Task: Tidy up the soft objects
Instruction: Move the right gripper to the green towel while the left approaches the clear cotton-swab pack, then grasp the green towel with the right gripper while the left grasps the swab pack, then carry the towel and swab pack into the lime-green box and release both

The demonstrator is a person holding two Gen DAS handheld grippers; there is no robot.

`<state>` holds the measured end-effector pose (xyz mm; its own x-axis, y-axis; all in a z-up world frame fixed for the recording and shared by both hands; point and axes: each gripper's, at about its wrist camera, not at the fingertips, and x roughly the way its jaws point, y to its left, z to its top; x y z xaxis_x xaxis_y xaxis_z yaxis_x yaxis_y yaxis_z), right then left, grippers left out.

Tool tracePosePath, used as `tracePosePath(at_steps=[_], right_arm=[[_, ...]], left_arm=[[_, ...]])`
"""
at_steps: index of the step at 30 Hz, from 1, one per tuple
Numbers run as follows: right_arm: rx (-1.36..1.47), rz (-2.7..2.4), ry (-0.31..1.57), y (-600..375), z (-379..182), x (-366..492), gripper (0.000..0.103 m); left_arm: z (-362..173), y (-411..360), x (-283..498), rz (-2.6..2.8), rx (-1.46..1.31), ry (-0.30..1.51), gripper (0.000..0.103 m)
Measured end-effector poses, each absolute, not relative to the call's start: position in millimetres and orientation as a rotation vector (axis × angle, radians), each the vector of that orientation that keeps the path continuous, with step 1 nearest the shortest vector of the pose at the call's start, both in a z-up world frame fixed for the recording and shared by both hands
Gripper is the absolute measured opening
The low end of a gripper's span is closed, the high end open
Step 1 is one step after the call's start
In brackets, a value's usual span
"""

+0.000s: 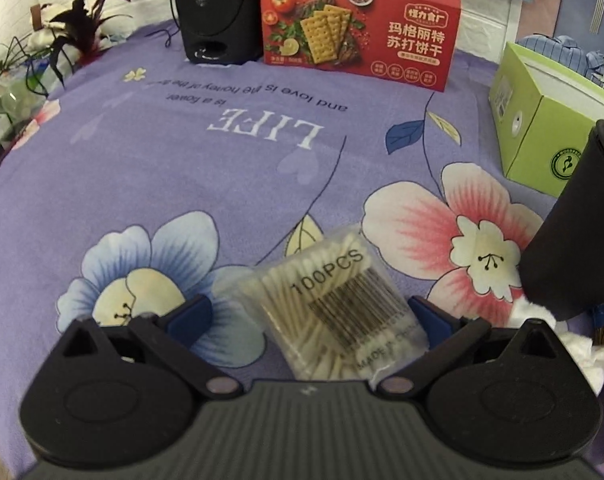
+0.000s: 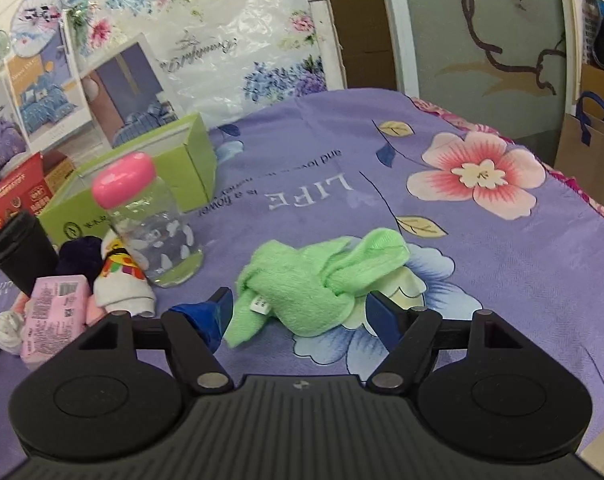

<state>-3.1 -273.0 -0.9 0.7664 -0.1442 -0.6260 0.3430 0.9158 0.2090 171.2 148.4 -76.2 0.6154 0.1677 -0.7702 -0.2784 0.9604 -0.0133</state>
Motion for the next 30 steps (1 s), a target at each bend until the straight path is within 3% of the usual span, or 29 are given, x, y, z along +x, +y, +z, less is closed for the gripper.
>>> tracePosePath(at_steps=[11, 20, 23, 25, 26, 27, 28, 29, 30], right_arm=[[0.333, -0.337, 0.714, -272, -34, 42, 0.061], [0.176, -0.444, 0.754, -254, -45, 75, 0.074], [0.175, -0.437, 0.752, -255, -45, 74, 0.074], [0.188, -0.424, 0.730, -258, -44, 70, 0.066], [0.199, -0.417, 0.710, -257, -44, 67, 0.052], [0.199, -0.408, 0.697, -256, -43, 65, 0.026], [0.205, -0.393, 0.686, -257, -42, 63, 0.024], [0.216, -0.369, 0.681, -257, -40, 62, 0.019], [0.213, -0.350, 0.676, -256, -37, 59, 0.018]], left_arm=[[-76, 150, 175, 0.242, -0.125, 0.880, 0.103], [-77, 152, 174, 0.207, -0.109, 0.869, 0.103], [-77, 152, 173, 0.192, -0.098, 0.878, 0.102], [-76, 154, 171, 0.178, -0.097, 0.884, 0.101], [-74, 154, 169, 0.168, -0.094, 0.883, 0.090], [-70, 154, 165, 0.148, -0.098, 0.877, 0.065], [-64, 154, 161, 0.136, -0.091, 0.870, 0.058], [-61, 154, 158, 0.121, -0.087, 0.877, 0.046], [-58, 156, 155, 0.104, -0.097, 0.888, 0.043]])
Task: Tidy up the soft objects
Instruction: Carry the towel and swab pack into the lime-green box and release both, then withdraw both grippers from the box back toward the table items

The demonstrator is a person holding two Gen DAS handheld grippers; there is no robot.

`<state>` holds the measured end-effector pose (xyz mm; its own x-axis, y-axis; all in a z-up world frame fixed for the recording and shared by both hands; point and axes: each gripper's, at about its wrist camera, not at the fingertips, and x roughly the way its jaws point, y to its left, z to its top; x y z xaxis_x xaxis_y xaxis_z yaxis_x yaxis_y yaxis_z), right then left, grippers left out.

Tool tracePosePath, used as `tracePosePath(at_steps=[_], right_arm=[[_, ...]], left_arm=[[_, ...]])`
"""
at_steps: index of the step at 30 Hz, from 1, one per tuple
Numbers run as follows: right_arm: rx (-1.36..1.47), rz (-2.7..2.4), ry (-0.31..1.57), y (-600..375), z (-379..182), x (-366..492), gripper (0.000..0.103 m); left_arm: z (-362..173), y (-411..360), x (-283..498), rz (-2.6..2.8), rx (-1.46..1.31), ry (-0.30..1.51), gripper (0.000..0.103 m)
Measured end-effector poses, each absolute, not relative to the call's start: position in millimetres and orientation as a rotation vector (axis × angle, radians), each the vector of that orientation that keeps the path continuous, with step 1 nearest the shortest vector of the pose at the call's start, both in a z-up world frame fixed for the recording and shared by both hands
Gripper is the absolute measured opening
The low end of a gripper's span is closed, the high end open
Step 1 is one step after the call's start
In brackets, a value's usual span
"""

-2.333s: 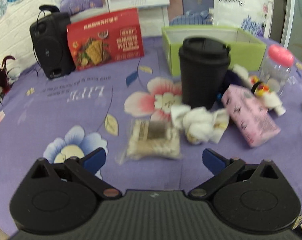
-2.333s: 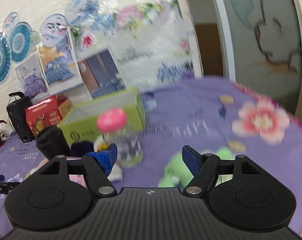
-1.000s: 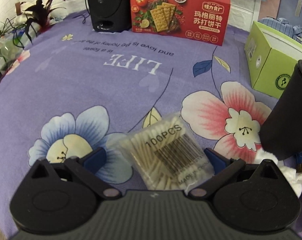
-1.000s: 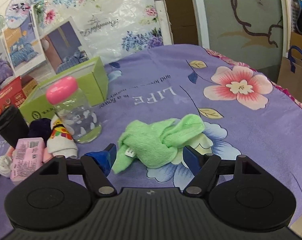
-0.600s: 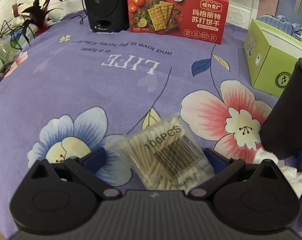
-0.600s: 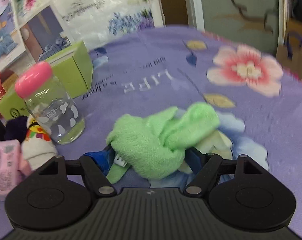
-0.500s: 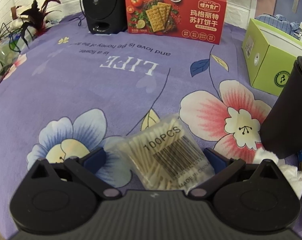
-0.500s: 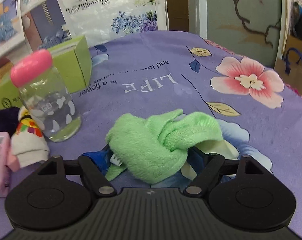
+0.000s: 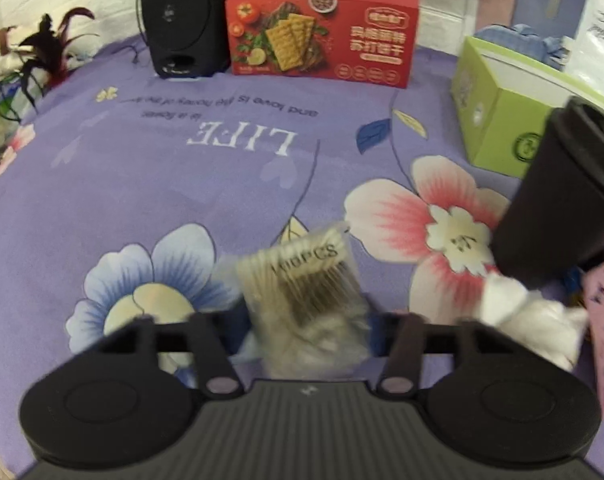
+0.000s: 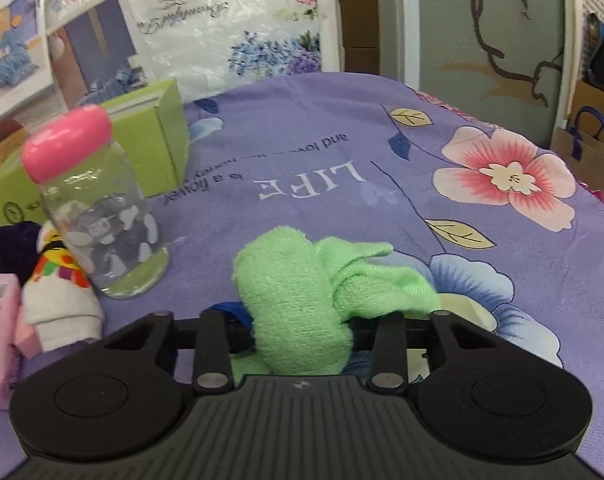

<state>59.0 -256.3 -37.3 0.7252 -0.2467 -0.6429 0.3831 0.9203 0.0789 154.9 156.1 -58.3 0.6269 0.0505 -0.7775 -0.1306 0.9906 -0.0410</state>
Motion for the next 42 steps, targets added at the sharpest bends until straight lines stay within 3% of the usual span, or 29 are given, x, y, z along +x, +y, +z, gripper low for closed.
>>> tracePosePath(at_steps=[4, 9, 13, 17, 22, 25, 26, 27, 28, 37, 40, 42], right_arm=[[0.222, -0.283, 0.606, -253, -13, 44, 0.017], [0.156, -0.193, 0.439, -254, 56, 56, 0.017], [0.097, -0.088, 0.357, -250, 107, 109, 0.018], [0.030, 0.023, 0.402, -230, 128, 188, 0.018], [0.001, 0.118, 0.496, -200, 111, 261, 0.020], [0.012, 0.171, 0.561, -194, 96, 291, 0.027], [0.023, 0.192, 0.595, -193, 91, 300, 0.029], [0.031, 0.197, 0.632, -192, 86, 308, 0.031], [0.032, 0.187, 0.660, -191, 83, 314, 0.032], [0.044, 0.240, 0.670, -187, 82, 319, 0.051], [0.036, 0.209, 0.763, -186, 78, 326, 0.056], [0.118, 0.266, 0.661, -190, 93, 309, 0.058]], left_arm=[[-39, 167, 142, 0.061, -0.147, 0.885, 0.043], [25, 162, 151, -0.019, -0.135, 0.758, 0.043], [77, 137, 195, -0.138, -0.132, 0.674, 0.043], [110, 94, 252, -0.204, -0.105, 0.636, 0.043], [105, 38, 314, -0.262, -0.054, 0.671, 0.043], [87, 12, 342, -0.278, -0.012, 0.710, 0.047], [81, 6, 350, -0.284, 0.000, 0.734, 0.056], [74, 2, 357, -0.292, 0.009, 0.759, 0.079], [70, 0, 363, -0.288, 0.000, 0.770, 0.081], [70, 10, 360, -0.263, -0.036, 0.762, 0.080], [75, 18, 353, -0.256, -0.037, 0.752, 0.080], [78, 23, 347, -0.247, -0.036, 0.741, 0.081]])
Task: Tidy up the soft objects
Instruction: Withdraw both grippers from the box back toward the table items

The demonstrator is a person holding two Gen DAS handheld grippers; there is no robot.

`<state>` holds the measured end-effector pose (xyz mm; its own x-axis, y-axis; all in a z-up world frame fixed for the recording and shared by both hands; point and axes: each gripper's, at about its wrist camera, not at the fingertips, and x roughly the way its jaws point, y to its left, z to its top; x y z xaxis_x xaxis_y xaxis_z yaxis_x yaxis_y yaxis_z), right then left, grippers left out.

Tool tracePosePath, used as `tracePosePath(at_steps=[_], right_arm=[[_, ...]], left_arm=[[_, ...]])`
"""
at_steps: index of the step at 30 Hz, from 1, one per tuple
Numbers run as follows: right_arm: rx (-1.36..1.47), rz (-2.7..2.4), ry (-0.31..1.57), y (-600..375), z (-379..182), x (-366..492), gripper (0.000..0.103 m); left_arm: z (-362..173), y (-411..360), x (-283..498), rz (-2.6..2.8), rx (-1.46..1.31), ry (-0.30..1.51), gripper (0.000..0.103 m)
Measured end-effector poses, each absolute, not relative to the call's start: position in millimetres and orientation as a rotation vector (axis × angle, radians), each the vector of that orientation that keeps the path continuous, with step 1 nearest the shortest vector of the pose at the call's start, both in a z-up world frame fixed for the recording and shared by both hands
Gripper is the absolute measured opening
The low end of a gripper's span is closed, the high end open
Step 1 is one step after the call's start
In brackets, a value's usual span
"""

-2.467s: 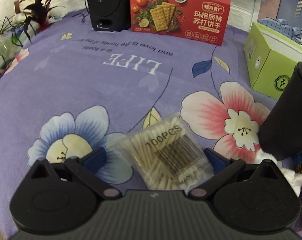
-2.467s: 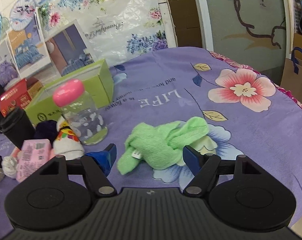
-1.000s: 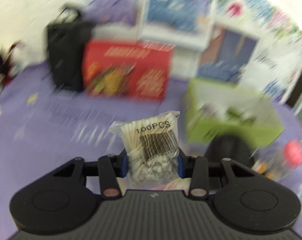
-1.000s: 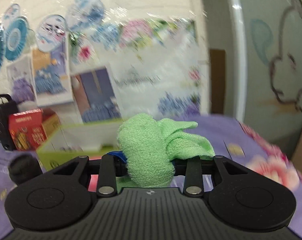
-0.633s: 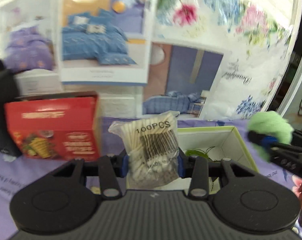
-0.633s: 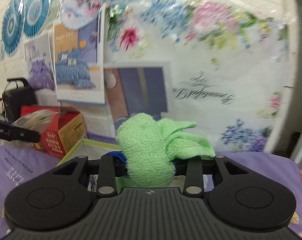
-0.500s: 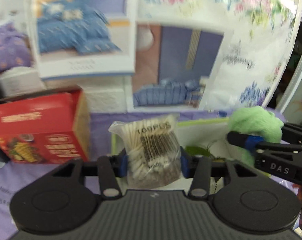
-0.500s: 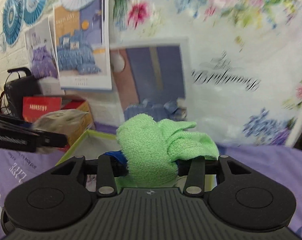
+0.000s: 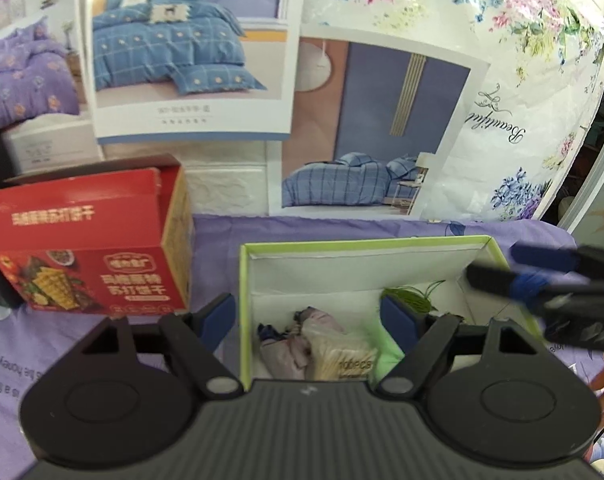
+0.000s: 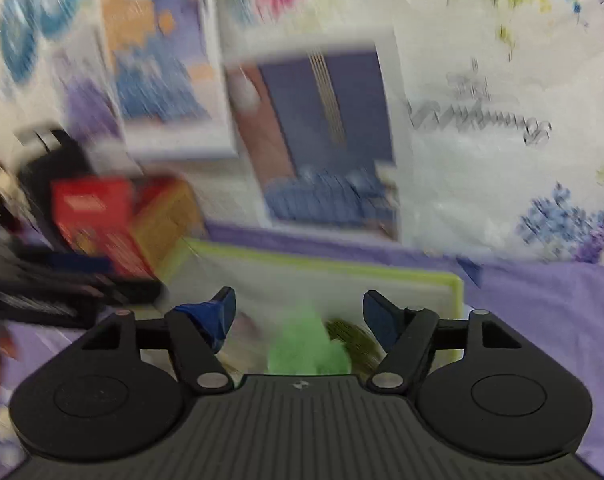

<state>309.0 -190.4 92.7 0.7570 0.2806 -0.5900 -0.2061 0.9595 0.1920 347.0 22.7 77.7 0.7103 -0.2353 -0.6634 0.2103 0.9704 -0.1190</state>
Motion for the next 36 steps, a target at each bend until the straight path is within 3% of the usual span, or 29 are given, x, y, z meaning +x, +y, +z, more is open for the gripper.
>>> tracePosePath(at_steps=[13, 16, 21, 25, 32, 36], right_arm=[[0.049, 0.239, 0.639, -179, 119, 255, 0.064], [0.017, 0.223, 0.616, -175, 127, 227, 0.064], [0.010, 0.202, 0.581, -171, 128, 167, 0.065], [0.072, 0.202, 0.577, -164, 108, 122, 0.065], [0.214, 0.230, 0.700, -126, 25, 79, 0.066], [0.092, 0.297, 0.715, -91, 23, 89, 0.066]], left_arm=[[102, 43, 283, -0.219, -0.052, 0.700, 0.084], [109, 50, 250, -0.214, -0.037, 0.660, 0.102], [107, 65, 185, -0.213, -0.020, 0.609, 0.102], [82, 82, 143, -0.213, -0.034, 0.642, 0.102], [-1, 117, 95, -0.134, -0.106, 0.812, 0.102], [-24, 148, 83, -0.097, -0.191, 0.874, 0.102]])
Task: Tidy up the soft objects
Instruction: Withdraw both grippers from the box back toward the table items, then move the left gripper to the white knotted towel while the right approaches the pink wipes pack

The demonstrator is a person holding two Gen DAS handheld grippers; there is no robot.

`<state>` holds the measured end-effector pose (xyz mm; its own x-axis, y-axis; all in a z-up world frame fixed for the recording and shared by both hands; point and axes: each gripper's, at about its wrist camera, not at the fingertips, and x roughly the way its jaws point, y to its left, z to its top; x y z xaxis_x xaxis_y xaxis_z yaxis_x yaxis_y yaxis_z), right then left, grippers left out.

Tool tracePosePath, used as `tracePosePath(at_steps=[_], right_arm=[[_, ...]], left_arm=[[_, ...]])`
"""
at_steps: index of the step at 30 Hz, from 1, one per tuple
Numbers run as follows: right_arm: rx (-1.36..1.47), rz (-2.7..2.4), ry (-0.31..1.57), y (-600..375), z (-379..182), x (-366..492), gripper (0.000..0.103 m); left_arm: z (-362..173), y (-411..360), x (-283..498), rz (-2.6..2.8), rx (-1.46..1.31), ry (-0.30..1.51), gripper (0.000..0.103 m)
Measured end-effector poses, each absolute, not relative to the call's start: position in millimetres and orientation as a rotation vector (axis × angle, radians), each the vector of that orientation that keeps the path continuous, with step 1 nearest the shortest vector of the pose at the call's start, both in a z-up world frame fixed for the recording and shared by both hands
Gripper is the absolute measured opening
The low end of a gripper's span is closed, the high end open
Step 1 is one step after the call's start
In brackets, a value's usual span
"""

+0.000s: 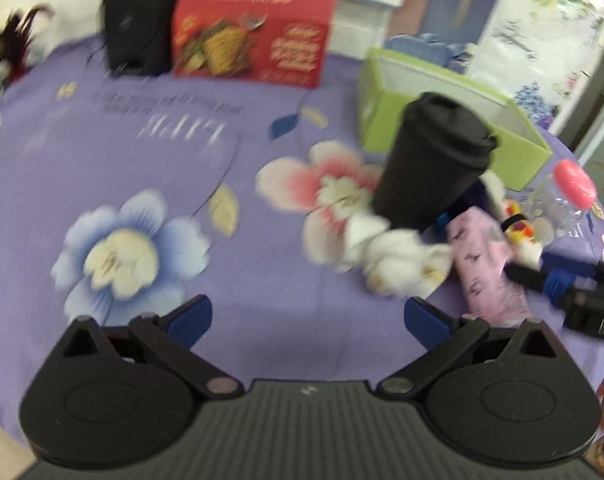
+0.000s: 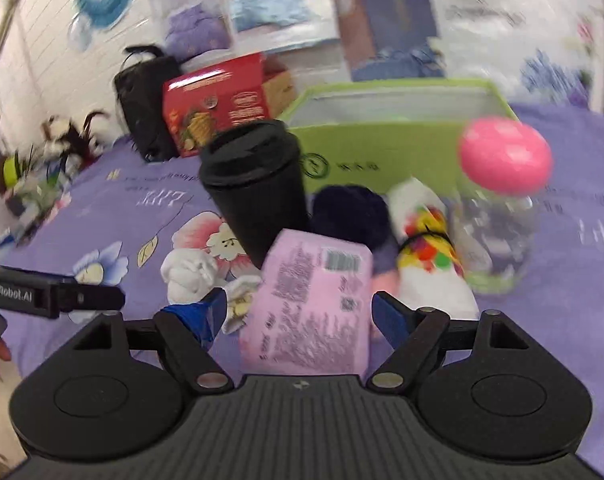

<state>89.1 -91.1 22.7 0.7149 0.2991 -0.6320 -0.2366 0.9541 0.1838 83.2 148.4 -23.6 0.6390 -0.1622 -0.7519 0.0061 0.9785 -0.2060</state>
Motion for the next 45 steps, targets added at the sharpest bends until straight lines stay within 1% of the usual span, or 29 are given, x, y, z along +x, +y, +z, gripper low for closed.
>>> tracePosePath(at_steps=[2, 4, 8, 14, 24, 29, 32, 34, 38, 41, 45], right_arm=[[0.023, 0.323, 0.689, -77, 32, 100, 0.066], [-0.016, 0.366, 0.703, -67, 34, 118, 0.066], [-0.103, 0.445, 0.753, -55, 22, 149, 0.066], [-0.151, 0.554, 0.815, -44, 6, 166, 0.066], [-0.123, 0.603, 0.885, -61, -6, 107, 0.067], [-0.302, 0.463, 0.840, -78, -9, 66, 0.067], [-0.370, 0.331, 0.820, -98, -15, 58, 0.067], [-0.314, 0.242, 0.795, -117, -13, 53, 0.067], [-0.059, 0.157, 0.719, -149, 3, 22, 0.068], [0.046, 0.094, 0.701, -147, 0, 0, 0.068], [0.102, -0.001, 0.690, -130, -9, -3, 0.068]], left_arm=[[-25, 163, 79, -0.060, -0.216, 0.868, 0.102], [-26, 175, 78, -0.022, -0.235, 0.862, 0.102], [-29, 191, 82, 0.023, -0.243, 0.862, 0.102], [-38, 196, 89, 0.047, -0.274, 0.901, 0.102], [-32, 158, 101, -0.018, -0.199, 0.900, 0.102], [-29, 138, 101, -0.058, -0.171, 0.903, 0.102], [-28, 129, 101, -0.072, -0.163, 0.903, 0.102], [-26, 124, 100, -0.082, -0.149, 0.901, 0.102], [-23, 116, 98, -0.097, -0.132, 0.898, 0.102], [-24, 107, 100, -0.110, -0.113, 0.906, 0.102], [-24, 98, 101, -0.128, -0.091, 0.915, 0.102]])
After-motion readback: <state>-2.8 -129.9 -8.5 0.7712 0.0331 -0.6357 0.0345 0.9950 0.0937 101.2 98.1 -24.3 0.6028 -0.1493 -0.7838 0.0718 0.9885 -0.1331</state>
